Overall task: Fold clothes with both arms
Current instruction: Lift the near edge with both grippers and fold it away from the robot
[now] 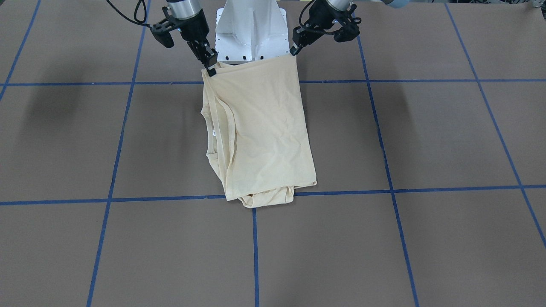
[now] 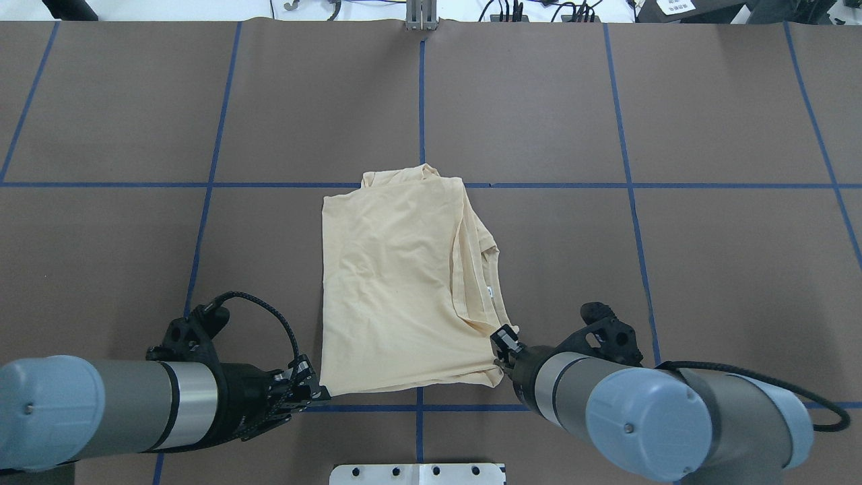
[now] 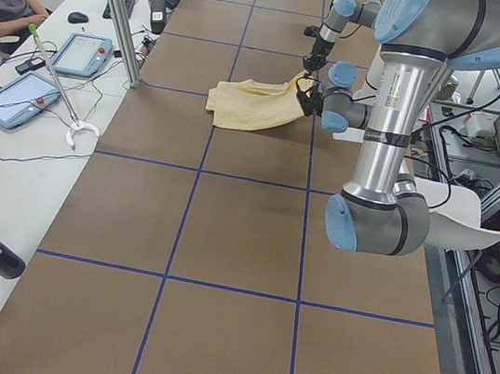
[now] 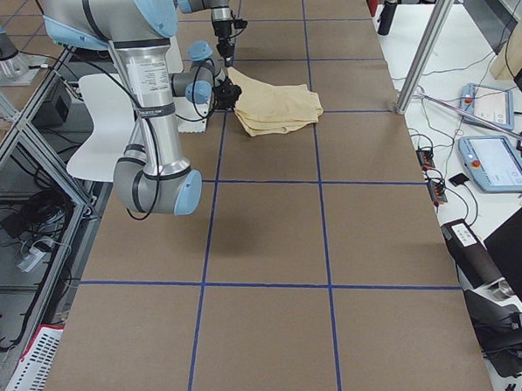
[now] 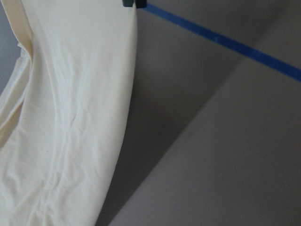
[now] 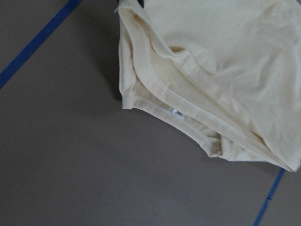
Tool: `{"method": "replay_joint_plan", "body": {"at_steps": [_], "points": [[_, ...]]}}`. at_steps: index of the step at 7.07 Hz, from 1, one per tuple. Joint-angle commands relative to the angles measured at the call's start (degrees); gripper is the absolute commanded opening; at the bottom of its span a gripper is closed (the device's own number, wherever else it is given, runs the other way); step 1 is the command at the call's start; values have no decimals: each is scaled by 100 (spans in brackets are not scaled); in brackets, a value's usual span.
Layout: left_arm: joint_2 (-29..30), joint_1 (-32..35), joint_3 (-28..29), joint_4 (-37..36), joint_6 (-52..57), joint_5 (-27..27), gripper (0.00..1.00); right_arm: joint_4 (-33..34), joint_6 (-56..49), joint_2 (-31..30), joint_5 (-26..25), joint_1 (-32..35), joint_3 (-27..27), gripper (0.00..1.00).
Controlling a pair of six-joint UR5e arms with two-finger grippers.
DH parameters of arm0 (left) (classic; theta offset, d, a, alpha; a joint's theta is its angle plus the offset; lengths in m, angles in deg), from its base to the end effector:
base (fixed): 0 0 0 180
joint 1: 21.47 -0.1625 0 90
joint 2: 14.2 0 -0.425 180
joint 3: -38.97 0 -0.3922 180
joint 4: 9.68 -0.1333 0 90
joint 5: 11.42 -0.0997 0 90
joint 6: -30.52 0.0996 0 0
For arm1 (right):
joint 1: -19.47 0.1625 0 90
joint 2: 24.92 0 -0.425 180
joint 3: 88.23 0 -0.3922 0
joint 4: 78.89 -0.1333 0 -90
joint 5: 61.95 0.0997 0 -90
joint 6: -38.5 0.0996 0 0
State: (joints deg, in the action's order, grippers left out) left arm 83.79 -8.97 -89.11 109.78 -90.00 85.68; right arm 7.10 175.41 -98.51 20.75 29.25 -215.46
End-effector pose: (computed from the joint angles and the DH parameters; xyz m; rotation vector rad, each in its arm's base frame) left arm 0.4149 -0.2159 0.2291 -0.3151 1.3036 -0.5556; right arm -0.4575 -0.2270 0.2230 -0.2188 -1.0337 0.9644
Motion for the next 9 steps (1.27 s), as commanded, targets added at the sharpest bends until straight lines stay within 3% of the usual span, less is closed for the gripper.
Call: {"method": "replay_joint_plan", "body": {"at_steps": [1, 2, 3, 6, 7, 8, 9], "points": [[715, 1105, 104, -596, 498, 379, 0, 278, -346, 805, 734, 1046, 516, 0], [1330, 1705, 891, -869, 1181, 867, 0, 147, -862, 1368, 992, 1523, 1385, 0], [1632, 1999, 1664, -776, 1327, 916, 0, -2, -1085, 1617, 1012, 1762, 1925, 0], [1811, 2720, 3188, 312, 2065, 916, 0, -941, -1727, 2566, 1416, 2291, 3954, 0], [2116, 2888, 4019, 724, 2197, 908, 0, -1223, -2042, 3082, 1599, 2527, 4900, 0], [2336, 3046, 4924, 1450, 2251, 899, 74, -1878, -2446, 3496, 1783, 2808, 5954, 97], [2399, 3213, 5194, 1788, 2469, 690, 99, -2024, -3154, 3596, 1916, 3098, 6173, 100]]}}
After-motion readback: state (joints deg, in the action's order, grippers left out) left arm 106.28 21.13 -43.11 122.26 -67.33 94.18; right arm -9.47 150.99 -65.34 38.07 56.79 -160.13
